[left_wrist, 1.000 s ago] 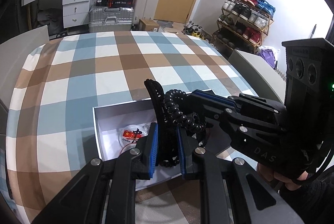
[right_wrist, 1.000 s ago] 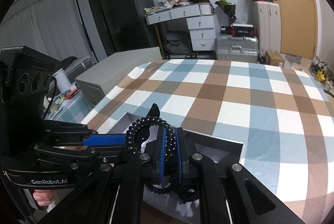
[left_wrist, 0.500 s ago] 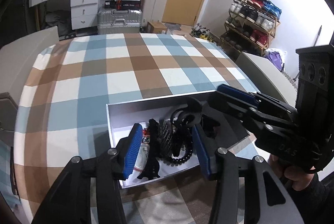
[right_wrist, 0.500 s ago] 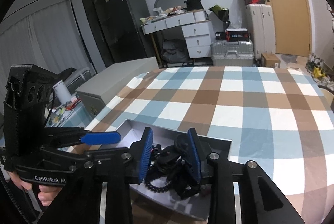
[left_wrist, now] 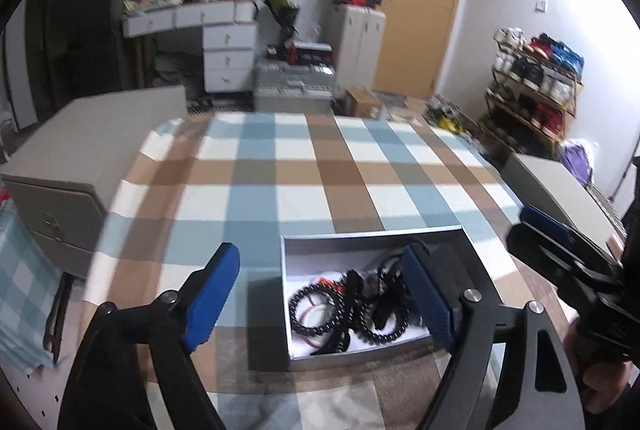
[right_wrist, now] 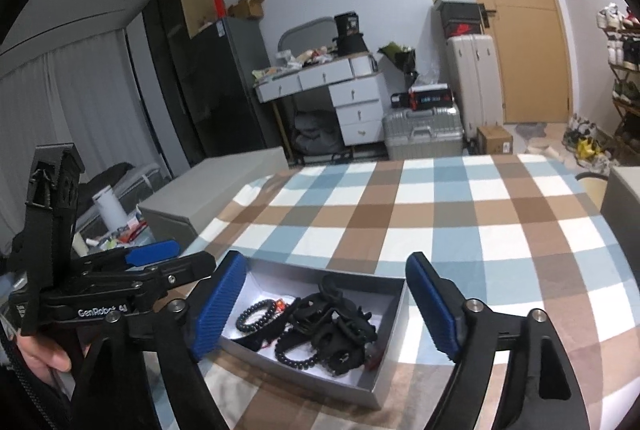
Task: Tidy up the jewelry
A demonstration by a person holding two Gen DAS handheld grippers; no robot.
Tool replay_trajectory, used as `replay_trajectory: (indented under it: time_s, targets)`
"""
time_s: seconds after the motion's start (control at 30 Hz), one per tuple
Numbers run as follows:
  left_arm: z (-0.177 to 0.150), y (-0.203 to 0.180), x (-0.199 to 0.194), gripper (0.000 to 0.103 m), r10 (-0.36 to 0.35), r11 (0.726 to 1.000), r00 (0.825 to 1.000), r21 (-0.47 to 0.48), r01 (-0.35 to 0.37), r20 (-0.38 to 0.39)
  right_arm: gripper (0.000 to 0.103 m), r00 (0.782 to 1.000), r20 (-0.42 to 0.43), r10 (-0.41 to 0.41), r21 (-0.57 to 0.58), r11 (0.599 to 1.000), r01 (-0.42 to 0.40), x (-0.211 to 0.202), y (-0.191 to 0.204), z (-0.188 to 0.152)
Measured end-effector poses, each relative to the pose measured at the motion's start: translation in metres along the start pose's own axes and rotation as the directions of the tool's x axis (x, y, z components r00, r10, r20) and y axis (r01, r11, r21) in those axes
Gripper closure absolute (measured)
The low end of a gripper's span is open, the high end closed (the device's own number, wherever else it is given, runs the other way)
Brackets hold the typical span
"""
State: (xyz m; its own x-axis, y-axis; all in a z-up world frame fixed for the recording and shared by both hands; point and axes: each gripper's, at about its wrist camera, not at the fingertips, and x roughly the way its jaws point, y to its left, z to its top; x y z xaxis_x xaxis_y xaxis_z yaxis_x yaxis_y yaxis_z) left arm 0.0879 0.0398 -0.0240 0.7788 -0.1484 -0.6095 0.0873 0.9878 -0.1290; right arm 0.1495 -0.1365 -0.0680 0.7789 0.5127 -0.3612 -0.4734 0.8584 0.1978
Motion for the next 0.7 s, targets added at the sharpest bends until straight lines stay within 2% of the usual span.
replay_trajectory:
  time_s: [0.17,0.2,0.33,0.47,0.7]
  targets:
    - [-0.001,-0.006,-0.017,0.018,0.082,0.996,0.992,0.02,-0.084,0.095,0.006,0.998,0.058,0.005,-0.013,1.0,-0.005,-0.019,0.007,0.001]
    - [-0.001,-0.008,-0.02,0.013,0.096,0.995,0.989,0.023,-0.099,0.114,0.003,0.998,0.065,0.006,-0.016,1.0,-0.005,-0.021,0.008,0.001]
    - [-0.003,-0.013,-0.035,0.001,0.161,0.986,0.966,0.016,-0.168,0.204,0.0,0.994,0.113,0.006,-0.035,0.999,-0.002,-0.035,0.016,0.001]
    - [-0.007,-0.018,-0.046,0.001,0.177,0.982,0.941,0.019,-0.19,0.288,0.0,0.989,0.147,0.01,-0.046,0.999,-0.003,-0.046,0.021,-0.002]
    - [-0.023,-0.016,-0.044,0.001,0.231,0.97,0.893,-0.021,-0.242,0.388,0.0,0.971,0.24,-0.005,-0.078,0.997,0.024,-0.061,0.024,-0.017]
